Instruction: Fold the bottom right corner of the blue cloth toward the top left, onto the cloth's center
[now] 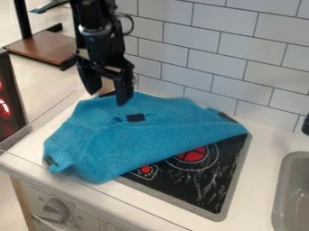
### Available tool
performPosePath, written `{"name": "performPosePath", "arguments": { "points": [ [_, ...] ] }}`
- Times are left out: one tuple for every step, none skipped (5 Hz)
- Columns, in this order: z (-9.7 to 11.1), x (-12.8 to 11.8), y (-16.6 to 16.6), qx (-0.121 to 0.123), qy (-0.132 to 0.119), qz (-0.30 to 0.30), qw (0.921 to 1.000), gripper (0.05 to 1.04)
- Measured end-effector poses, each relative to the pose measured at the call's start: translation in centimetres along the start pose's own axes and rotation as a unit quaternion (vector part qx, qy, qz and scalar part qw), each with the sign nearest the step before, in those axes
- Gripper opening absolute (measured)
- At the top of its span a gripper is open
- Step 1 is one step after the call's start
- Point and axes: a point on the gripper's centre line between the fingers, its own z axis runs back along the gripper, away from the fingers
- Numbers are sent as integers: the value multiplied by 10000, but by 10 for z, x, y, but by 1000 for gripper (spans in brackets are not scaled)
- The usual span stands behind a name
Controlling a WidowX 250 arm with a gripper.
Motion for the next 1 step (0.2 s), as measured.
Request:
{"name": "performPosePath", "arguments": {
  "points": [
    [2,-6,-3,27,48,155,9999,999]
  ]
}}
